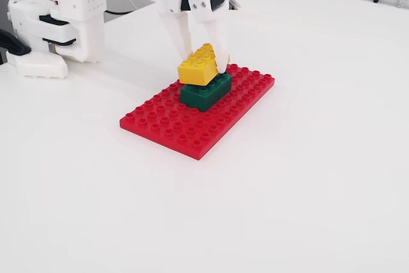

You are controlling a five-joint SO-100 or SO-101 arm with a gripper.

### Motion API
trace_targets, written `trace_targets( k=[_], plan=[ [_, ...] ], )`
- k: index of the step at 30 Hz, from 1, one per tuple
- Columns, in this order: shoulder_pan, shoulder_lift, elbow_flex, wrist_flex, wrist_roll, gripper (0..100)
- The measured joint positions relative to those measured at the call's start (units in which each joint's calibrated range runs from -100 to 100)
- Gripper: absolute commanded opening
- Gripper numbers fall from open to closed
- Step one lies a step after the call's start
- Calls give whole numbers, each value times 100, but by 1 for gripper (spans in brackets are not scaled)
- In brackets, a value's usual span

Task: Put yellow lego brick onto the green one

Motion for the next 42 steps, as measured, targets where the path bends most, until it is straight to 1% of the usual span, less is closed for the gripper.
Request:
trace_targets(
  k=[10, 18, 42],
  plan=[
    [7, 0, 0, -9, 0, 15],
    [-66, 0, 162, -251, 0, 15],
    [-37, 0, 252, -268, 0, 15]
  ],
)
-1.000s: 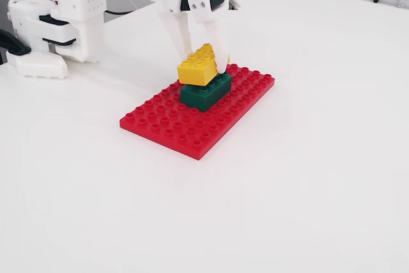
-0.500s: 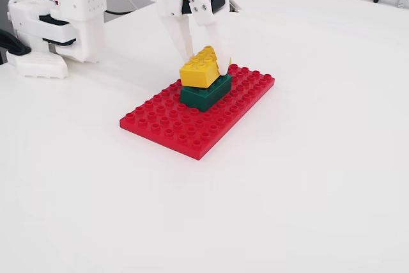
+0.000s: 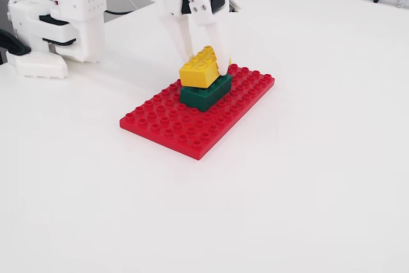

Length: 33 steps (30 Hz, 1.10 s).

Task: Put yellow lego brick onto the green one

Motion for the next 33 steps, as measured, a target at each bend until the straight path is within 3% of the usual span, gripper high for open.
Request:
trace_targets(
  k=[33],
  plan=[
    [133, 0, 36, -138, -99, 15]
  ],
)
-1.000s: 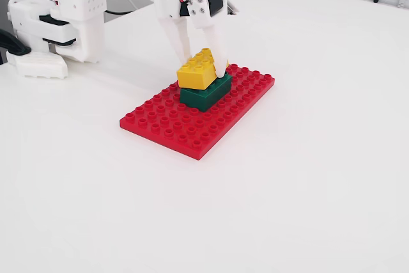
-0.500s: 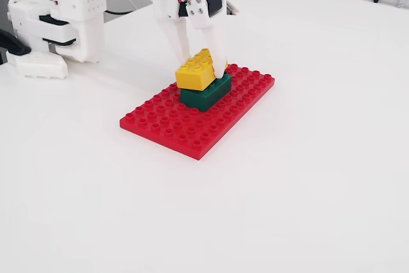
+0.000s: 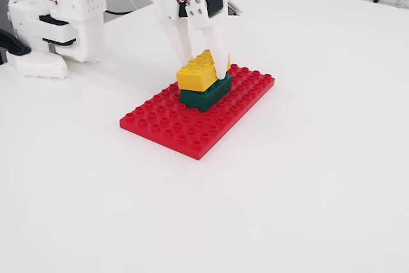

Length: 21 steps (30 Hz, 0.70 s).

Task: Put yellow lego brick onto the green one

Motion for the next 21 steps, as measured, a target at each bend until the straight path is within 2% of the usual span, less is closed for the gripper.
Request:
trace_targets(
  k=[21],
  plan=[
    [-125, 0, 0, 0, -94, 15]
  ],
)
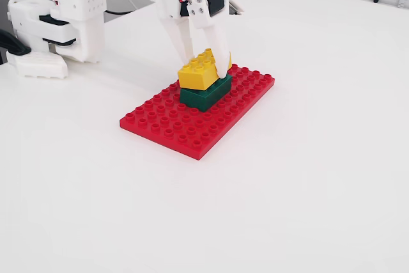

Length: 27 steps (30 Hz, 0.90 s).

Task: Put yellow lego brick onto the green one

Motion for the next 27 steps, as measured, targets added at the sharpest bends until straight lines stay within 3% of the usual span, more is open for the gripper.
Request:
trace_targets(
  k=[9, 27],
  plan=[
    [0, 0, 0, 0, 0, 24],
    [-96, -169, -27, 156, 88, 24]
  ],
)
